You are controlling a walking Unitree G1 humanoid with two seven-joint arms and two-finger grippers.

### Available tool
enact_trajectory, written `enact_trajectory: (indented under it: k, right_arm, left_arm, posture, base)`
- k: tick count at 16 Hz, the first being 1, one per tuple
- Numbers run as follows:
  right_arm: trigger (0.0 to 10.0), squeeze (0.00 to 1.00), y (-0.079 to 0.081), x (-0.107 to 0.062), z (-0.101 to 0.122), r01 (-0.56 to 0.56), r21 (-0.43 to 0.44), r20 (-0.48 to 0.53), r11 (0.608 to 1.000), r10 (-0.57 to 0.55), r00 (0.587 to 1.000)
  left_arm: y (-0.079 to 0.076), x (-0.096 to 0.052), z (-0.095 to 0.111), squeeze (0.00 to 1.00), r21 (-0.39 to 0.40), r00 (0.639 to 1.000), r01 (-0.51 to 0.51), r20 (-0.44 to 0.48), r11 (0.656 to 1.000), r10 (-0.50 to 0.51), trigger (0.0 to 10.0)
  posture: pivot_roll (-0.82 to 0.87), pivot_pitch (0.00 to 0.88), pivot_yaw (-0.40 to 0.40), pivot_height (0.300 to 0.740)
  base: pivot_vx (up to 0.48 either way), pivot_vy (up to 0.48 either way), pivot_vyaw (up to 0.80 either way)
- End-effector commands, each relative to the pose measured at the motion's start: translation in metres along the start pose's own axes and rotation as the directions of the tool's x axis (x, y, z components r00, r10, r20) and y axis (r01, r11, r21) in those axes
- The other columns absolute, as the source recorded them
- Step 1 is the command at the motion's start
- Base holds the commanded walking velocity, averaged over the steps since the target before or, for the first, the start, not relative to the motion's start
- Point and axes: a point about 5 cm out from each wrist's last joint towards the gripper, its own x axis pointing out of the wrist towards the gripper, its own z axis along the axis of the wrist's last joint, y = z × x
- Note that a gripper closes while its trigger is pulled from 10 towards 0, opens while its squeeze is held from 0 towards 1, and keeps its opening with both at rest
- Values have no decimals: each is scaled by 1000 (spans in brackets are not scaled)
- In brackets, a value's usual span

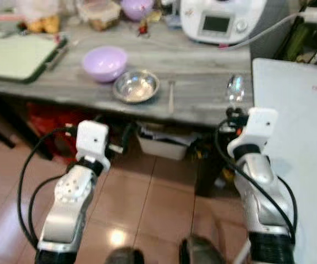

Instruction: Setting the table

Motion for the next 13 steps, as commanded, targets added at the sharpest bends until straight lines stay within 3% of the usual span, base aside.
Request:
enact_trajectory:
  k: [1, 2, 3, 4, 5, 8, 10, 13]
  right_arm:
    - [0, 0, -6, -2, 3, 29, -7, 16, 1000, -29, 999]
    - [0, 0, -7, -1, 3, 39, -13, 18, 999, -38, 999]
    - [2039, 0, -7, -1, 2, 45, -13, 16, 999, -45, 999]
    - [6980, 0, -8, 0, 2, 54, -16, 12, 998, -54, 998]
    - [10000, 0, -10, 0, 0, 71, -18, -5, 997, -71, 997]
    - [10000, 0, -15, 0, -5, 116, -2, -25, 993, -116, 993]
    - [10000, 0, -20, -2, -9, 155, 20, -54, 988, -154, 987]
    - [10000, 0, -23, -3, -13, 167, 26, -68, 986, -165, 984]
  left_arm:
    - [-4, 0, 2, 0, 12, 1000, 22, 11, 1000, -22, 10000]
    - [-5, 0, 2, 0, 10, 1000, 24, 14, 1000, -25, 10000]
    - [-5, 0, 2, 0, 0, 1000, 24, 18, 1000, -24, 10000]
    - [-5, 0, 3, 0, -7, 1000, 24, 21, 1000, -24, 10000]
    - [-4, 0, 3, 0, -14, 999, 24, 23, 1000, -24, 10000]
    - [-4, -2, 4, 0, -12, 1000, 21, 22, 1000, -21, 10000]
    - [-3, -4, 2, 0, -23, 1000, 13, 18, 1000, -13, 10000]
    - [-1, -4, 3, 0, -22, 1000, -2, 22, 1000, 2, 10000]
  posture:
    - [-34, 99, 58, 740]
    - [-34, 98, 58, 740]
    - [-33, 96, 58, 740]
    - [-31, 96, 58, 740]
    - [-30, 97, 57, 740]
    - [-25, 101, 58, 740]
    - [-24, 108, 60, 740]
    - [-22, 109, 61, 740]
  base:
    - [405, 255, 0]
    - [450, 0, 0]
    - [454, 0, 0]
    - [450, 0, 0]
    - [435, 0, 0]
    - [337, 167, 0]
    - [0, 0, 0]
    - [0, 0, -548]
